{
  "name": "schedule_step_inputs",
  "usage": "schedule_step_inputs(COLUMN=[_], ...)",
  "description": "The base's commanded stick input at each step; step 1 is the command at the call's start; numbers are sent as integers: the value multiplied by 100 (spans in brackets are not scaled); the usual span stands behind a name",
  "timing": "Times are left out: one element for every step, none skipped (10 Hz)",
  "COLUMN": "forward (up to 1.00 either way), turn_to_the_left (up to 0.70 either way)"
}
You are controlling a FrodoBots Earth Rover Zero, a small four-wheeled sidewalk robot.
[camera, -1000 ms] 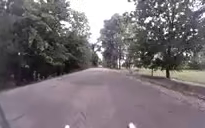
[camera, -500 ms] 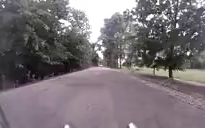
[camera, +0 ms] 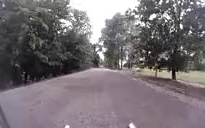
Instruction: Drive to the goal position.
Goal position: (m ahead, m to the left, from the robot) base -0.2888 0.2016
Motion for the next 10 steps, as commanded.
schedule_step_inputs(forward=[0, 0, 0, 0, 0, 0, 0, 0, 13, 31], turn_to_the_left=[0, 0, 0, 0, 0, 0, 0, 0, 0, 0])
